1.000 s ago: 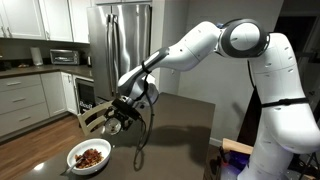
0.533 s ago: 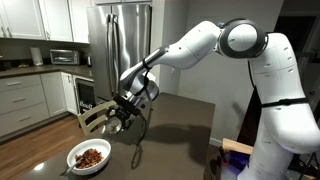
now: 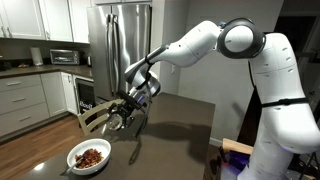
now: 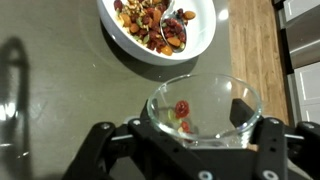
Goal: Pour the contents in the glass cup into the bowl on the left
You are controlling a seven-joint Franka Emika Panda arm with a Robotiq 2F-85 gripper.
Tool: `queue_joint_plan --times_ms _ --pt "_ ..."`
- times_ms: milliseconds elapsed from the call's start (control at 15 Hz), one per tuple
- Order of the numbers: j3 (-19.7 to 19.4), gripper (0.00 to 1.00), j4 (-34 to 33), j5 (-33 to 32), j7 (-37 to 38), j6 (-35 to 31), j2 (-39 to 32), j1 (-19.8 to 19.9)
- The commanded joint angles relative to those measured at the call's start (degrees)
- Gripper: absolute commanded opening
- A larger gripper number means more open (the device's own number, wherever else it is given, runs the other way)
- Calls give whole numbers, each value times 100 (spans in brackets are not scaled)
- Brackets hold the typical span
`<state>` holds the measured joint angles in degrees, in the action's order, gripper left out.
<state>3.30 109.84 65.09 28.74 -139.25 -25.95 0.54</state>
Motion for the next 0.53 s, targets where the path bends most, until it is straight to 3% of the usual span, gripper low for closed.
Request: queue_joint_plan --times_ms 0,467 --pt "-124 53 -151 463 124 737 20 197" --pt "-399 53 -215 1195 151 1661 -64 374"
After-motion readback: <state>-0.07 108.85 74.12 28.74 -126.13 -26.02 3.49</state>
